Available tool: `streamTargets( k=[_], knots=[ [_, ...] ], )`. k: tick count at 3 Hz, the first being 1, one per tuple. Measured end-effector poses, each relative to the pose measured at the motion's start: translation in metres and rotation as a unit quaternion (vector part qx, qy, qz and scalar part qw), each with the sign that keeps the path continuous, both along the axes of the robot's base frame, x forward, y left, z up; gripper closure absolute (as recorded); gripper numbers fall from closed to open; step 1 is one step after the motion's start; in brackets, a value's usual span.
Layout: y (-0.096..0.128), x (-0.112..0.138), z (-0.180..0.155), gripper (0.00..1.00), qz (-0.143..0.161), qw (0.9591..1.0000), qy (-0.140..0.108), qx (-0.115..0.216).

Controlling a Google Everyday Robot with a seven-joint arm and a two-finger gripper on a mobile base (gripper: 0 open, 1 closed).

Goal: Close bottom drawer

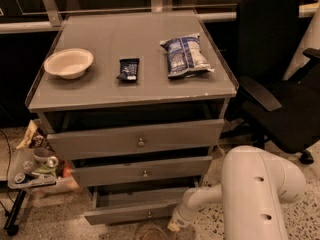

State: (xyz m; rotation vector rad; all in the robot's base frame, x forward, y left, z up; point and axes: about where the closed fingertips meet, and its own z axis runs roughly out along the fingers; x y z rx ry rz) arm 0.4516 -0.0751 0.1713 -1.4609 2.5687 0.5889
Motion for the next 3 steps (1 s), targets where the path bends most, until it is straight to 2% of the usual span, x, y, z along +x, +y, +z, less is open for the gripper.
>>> streamTargets(
  k=[1,2,3],
  knots=[
    [-0.004,0.023,0.005,1.00,-0.012,0.9995,-0.029,-0.009],
    [-0.011,0.053,0.008,1.00,-0.028,0.9976,-0.060,-0.021],
    [-0.017,0.071,0.003,1.00,-0.038,0.9961,-0.074,-0.027]
  ],
)
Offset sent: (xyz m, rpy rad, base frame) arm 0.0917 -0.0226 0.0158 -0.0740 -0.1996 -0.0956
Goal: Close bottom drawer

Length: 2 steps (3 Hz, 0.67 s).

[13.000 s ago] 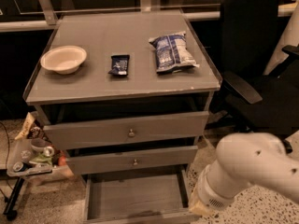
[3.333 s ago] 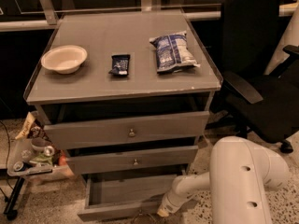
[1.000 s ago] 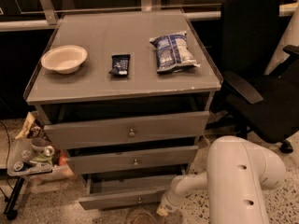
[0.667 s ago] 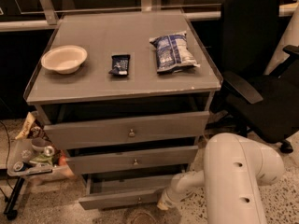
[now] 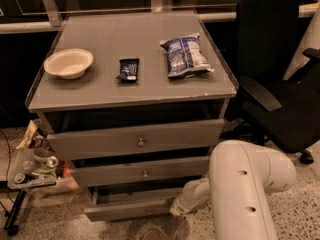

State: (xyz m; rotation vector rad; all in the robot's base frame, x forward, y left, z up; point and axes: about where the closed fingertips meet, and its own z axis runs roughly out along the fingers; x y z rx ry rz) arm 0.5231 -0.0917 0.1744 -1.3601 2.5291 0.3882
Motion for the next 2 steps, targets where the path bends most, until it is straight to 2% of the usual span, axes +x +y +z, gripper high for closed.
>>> streamTargets(
  k=[1,2],
  knots=[
    [-0.0046,0.0090,-0.0163,1.00,-0.011,0.9999,0.003,-0.002],
    [-0.0053,0.0124,-0.0201,0.87,-0.014,0.9999,0.002,-0.002]
  ],
)
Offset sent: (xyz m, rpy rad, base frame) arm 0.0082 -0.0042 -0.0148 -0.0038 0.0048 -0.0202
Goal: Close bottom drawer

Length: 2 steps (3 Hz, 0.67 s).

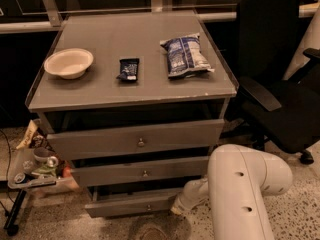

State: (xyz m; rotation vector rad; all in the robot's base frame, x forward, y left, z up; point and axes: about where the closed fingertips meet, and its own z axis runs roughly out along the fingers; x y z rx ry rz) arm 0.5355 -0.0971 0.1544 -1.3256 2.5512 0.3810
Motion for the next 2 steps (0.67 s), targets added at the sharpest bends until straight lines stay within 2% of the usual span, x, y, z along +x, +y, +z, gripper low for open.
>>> streamTargets(
  k=[2],
  knots=[
    [0.0000,0.0000,0.0000,0.41,0.000,1.0000,0.000,0.000]
  ],
)
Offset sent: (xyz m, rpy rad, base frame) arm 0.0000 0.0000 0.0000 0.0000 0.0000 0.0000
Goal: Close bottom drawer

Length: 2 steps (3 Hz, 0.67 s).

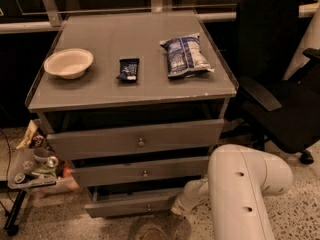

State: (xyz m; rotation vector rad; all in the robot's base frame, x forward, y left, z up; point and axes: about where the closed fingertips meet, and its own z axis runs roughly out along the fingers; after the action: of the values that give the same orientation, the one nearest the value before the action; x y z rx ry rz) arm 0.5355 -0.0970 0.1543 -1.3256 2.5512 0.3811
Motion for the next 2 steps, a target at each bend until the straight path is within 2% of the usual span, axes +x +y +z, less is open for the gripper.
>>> streamTargets(
  k=[1,2],
  knots=[
    [0.0000,0.0000,0.0000,0.18,0.000,1.0000,0.000,0.000],
    [0.0001,-0.0001,-0.0001,0.00,0.000,1.0000,0.000,0.000]
  ],
)
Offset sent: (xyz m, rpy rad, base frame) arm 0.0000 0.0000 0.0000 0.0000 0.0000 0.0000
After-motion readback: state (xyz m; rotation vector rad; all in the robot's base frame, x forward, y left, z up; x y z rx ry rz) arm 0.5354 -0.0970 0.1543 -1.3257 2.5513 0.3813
